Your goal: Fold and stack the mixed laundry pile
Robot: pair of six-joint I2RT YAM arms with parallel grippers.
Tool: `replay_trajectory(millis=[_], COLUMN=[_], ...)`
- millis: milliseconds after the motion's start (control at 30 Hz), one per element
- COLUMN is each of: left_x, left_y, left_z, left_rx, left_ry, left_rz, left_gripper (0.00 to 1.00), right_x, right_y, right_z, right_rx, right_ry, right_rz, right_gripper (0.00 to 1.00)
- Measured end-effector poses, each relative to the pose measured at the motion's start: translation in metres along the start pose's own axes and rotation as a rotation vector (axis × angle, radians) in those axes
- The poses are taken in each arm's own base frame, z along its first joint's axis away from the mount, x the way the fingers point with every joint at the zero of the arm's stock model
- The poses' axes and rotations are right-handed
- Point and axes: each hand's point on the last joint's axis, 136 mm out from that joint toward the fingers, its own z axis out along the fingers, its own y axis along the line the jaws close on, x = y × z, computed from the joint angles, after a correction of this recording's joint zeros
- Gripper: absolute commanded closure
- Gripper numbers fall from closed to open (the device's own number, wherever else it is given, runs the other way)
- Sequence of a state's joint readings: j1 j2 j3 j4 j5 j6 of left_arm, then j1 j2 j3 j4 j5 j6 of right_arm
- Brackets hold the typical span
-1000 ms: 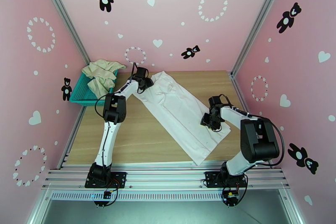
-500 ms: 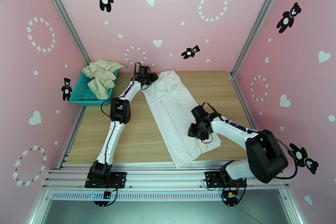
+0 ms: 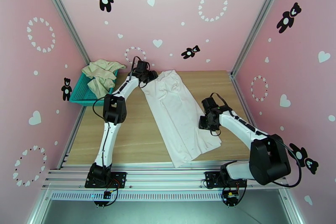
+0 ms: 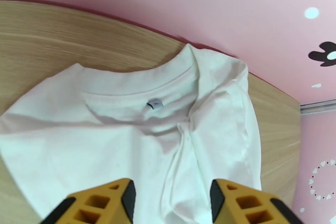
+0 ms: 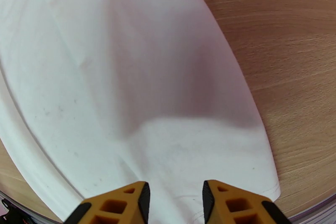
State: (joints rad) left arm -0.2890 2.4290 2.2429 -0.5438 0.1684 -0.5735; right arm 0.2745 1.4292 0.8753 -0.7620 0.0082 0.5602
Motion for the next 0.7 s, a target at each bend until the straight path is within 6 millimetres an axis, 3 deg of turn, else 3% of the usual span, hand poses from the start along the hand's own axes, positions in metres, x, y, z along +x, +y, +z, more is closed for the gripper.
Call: replay_trajectory(millis=[100, 200, 467, 567, 700], left_x=[0.003, 0.018, 0.079, 0.059, 0.049], left_y=[-0.004, 0.01, 0.081, 0.068, 0.059], left_z=[-0.031, -0.033, 0.041, 0.05, 0.075], left_rx=[-0.035, -0.089, -0.267, -0.234, -0.182], left_ry=[-0.022, -0.002, 0.164, 0.118, 0.096], left_rz=[0.025, 0.027, -0.013, -0.021, -0.043], left_gripper=[0.66, 0.79, 0.97, 0.98, 0.99], right_x=[0.004, 0.012, 0.033, 0.042, 0.053], right_y=[0.0, 0.001, 0.001, 0.009, 0.025], right_z=[0.008, 0.015, 0.03, 0.034, 0.036], right_rx=[0.002, -0.011, -0.017, -0.02, -0.026], right_ry=[0.03, 0.054, 0.11, 0.126, 0.129], right_rz=[-0.02, -0.024, -0.025, -0.039, -0.069], right_gripper=[0.74, 0.79, 0.81, 0.81, 0.81])
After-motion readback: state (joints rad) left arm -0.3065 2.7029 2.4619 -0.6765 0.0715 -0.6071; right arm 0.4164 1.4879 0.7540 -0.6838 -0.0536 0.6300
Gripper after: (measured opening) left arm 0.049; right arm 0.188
